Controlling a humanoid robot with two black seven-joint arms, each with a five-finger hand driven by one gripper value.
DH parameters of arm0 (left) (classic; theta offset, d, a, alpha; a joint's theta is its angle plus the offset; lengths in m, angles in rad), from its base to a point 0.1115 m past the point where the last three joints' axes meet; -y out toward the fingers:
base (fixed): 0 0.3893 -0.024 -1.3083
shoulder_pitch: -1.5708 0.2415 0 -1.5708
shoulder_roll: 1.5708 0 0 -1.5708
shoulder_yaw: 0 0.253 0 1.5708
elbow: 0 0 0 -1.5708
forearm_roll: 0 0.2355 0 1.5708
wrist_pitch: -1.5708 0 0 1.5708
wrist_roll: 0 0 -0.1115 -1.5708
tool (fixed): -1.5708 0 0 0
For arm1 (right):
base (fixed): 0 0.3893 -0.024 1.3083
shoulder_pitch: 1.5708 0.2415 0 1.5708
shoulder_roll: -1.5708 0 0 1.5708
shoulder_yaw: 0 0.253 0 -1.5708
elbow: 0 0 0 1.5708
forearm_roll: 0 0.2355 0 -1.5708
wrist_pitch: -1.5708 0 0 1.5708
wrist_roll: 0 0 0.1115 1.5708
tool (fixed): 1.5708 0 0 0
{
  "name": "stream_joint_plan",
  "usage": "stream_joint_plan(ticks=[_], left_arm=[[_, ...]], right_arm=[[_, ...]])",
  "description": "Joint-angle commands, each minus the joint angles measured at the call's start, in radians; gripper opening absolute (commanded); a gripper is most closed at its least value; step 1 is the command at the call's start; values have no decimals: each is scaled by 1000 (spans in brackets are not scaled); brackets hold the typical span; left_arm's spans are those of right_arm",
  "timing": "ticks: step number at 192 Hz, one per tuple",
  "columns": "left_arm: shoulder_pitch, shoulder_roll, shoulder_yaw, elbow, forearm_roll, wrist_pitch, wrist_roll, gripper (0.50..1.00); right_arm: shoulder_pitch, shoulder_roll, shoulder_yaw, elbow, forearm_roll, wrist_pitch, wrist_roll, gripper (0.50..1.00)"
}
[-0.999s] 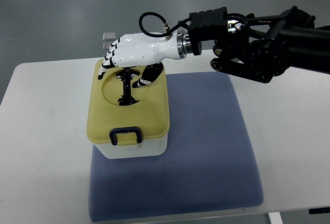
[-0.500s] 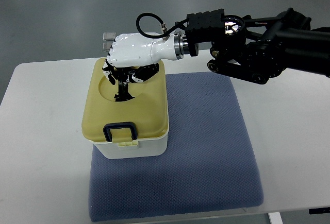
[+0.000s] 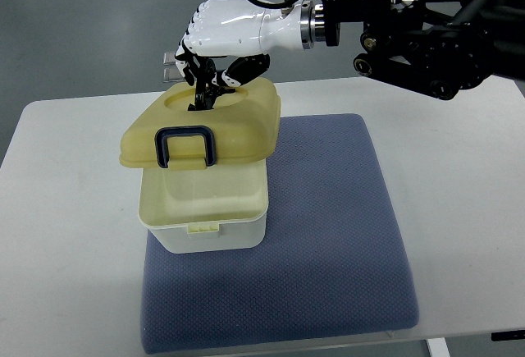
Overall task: Open white storage box with right hand
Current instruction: 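Lift the yellow lid off the white box with the right hand, then lower the lid onto the mat beside the box and release it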
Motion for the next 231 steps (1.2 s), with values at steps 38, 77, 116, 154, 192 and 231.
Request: stream_joint_plan(ticks=[38,77,116,154,192,231], left_arm=[[1,0,2,0,1,0,0,1000],[0,0,2,0,0,-5,0,1000],[1,0,3,-2,1,-5,0,1000],[1,0,5,-14,1,-5,2,1000],[1,0,6,-16,0,-5,2,1000],[1,0,6,-17,0,-5,2,1000]], right_arm=[[-8,-168,18,15,2,-22,0,500],[-45,-271,4,17,-6,-22,0,500],[-98,-363,2,17,-15,-23,0,500],[-183,-396,-14,9,-41,-38,0,500],[-224,-396,-137,4,-49,-150,0,500],[-266,-384,-208,4,-49,-236,0,500]])
